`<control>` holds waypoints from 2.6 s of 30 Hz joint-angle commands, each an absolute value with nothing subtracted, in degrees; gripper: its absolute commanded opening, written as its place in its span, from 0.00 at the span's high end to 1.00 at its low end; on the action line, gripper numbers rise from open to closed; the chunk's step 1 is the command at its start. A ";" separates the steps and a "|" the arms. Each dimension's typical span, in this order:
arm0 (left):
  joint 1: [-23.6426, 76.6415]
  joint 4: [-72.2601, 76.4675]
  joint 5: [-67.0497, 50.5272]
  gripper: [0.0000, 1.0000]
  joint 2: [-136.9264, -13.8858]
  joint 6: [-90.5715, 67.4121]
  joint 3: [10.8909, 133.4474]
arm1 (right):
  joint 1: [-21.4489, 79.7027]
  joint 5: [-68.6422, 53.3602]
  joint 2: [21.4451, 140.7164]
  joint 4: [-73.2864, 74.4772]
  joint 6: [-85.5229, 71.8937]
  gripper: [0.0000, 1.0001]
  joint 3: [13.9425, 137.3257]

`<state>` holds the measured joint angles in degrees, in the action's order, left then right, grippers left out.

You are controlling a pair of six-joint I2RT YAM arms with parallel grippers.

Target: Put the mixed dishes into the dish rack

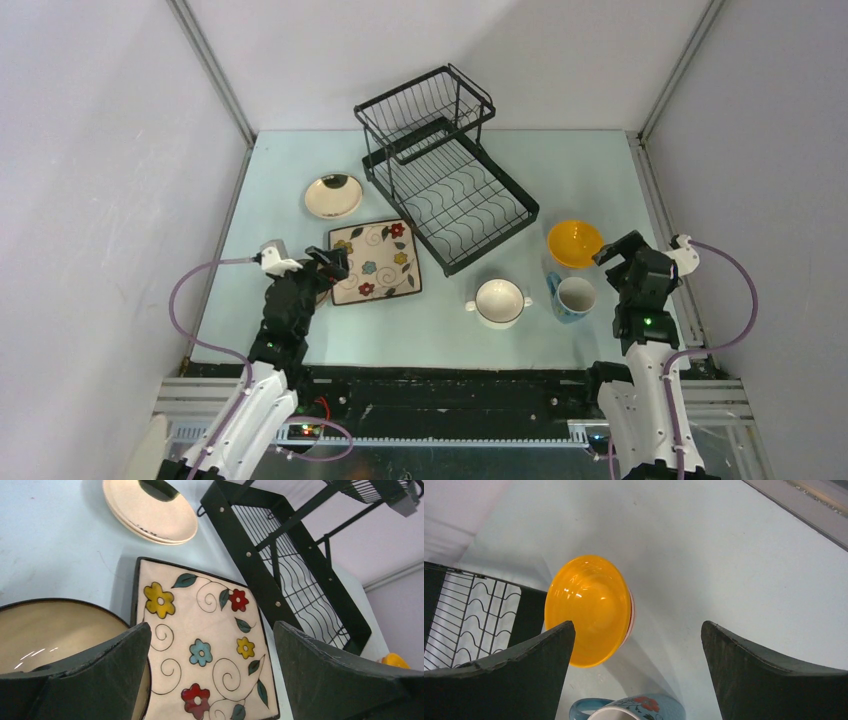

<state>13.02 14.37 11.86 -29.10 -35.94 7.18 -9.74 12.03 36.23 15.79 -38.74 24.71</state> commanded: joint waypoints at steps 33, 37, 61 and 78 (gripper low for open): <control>13.68 29.00 -7.35 0.01 -43.14 -35.16 8.83 | -5.71 11.03 65.61 15.97 -44.62 0.40 38.14; 13.69 28.41 -7.21 0.01 -43.79 -34.99 9.23 | -5.87 9.51 67.28 15.63 -45.90 0.46 38.12; 13.71 28.07 -8.33 0.01 -44.56 -35.30 9.92 | -4.51 15.13 56.78 16.06 -41.57 1.00 38.76; 13.71 25.45 -8.29 0.00 -45.44 -34.79 11.11 | -7.04 6.41 52.47 25.96 -34.44 0.24 39.12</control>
